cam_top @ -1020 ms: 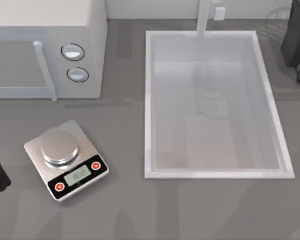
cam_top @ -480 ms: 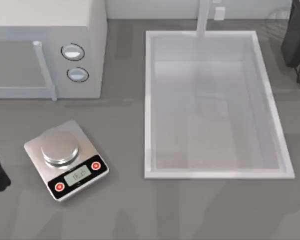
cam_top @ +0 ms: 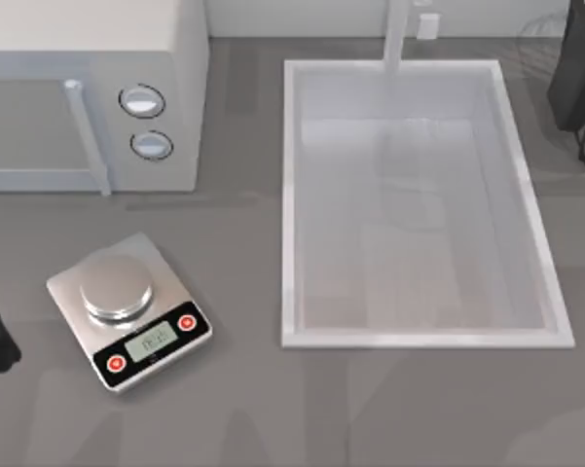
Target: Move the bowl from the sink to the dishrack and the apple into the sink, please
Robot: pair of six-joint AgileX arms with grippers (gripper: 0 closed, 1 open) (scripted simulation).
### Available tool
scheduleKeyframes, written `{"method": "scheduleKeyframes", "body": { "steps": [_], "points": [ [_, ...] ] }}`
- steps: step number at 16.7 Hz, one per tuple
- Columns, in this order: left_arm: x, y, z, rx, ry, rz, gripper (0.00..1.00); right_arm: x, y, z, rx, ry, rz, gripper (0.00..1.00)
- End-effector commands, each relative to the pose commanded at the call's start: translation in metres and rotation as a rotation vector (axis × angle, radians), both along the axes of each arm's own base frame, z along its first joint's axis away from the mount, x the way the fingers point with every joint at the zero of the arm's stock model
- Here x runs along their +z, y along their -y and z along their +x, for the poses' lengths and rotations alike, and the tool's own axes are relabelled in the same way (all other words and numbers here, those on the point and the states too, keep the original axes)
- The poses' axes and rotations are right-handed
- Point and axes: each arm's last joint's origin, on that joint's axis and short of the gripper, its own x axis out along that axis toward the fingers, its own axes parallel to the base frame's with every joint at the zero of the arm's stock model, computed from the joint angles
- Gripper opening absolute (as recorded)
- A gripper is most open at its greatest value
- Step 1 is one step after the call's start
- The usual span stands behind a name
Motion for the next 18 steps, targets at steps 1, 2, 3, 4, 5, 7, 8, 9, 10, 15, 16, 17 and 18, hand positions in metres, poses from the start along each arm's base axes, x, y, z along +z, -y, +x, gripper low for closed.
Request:
{"method": "scheduleKeyframes", "body": {
  "steps": [1, 2, 3, 4, 5, 7, 8, 9, 10, 15, 16, 17, 18],
  "points": [
    [0.000, 0.000, 0.000, 0.000, 0.000, 0.000, 1.00, -0.002, 0.000, 0.001, -0.001, -0.004, 0.002, 0.00],
    [0.000, 0.000, 0.000, 0.000, 0.000, 0.000, 1.00, -0.002, 0.000, 0.001, -0.001, -0.004, 0.002, 0.00],
    [0.000, 0.000, 0.000, 0.000, 0.000, 0.000, 1.00, -0.001, -0.003, 0.002, 0.008, 0.007, -0.003, 0.00],
    [0.000, 0.000, 0.000, 0.000, 0.000, 0.000, 1.00, -0.001, -0.009, 0.006, 0.025, 0.026, -0.013, 0.00],
    [0.000, 0.000, 0.000, 0.000, 0.000, 0.000, 1.00, 0.000, -0.017, 0.012, 0.051, 0.057, -0.030, 0.00],
    [0.000, 0.000, 0.000, 0.000, 0.000, 0.000, 1.00, 0.003, -0.044, 0.028, 0.125, 0.147, -0.068, 0.00],
    [0.000, 0.000, 0.000, 0.000, 0.000, 0.000, 1.00, 0.005, -0.063, 0.037, 0.171, 0.210, -0.085, 0.00],
    [0.000, 0.000, 0.000, 0.000, 0.000, 0.000, 1.00, 0.008, -0.084, 0.045, 0.220, 0.285, -0.100, 0.00],
    [0.000, 0.000, 0.000, 0.000, 0.000, 0.000, 1.00, 0.011, -0.107, 0.052, 0.268, 0.370, -0.113, 0.00],
    [0.000, 0.000, 0.000, 0.000, 0.000, 0.000, 1.00, 0.027, -0.228, 0.069, 0.436, 0.888, -0.100, 0.00],
    [0.000, 0.000, 0.000, 0.000, 0.000, 0.000, 1.00, 0.029, -0.249, 0.067, 0.440, 0.995, -0.085, 0.00],
    [0.000, 0.000, 0.000, 0.000, 0.000, 0.000, 1.00, 0.030, -0.268, 0.063, 0.434, 1.095, -0.066, 0.00],
    [0.000, 0.000, 0.000, 0.000, 0.000, 0.000, 1.00, 0.030, -0.283, 0.057, 0.416, 1.184, -0.048, 0.00]
  ]
}}
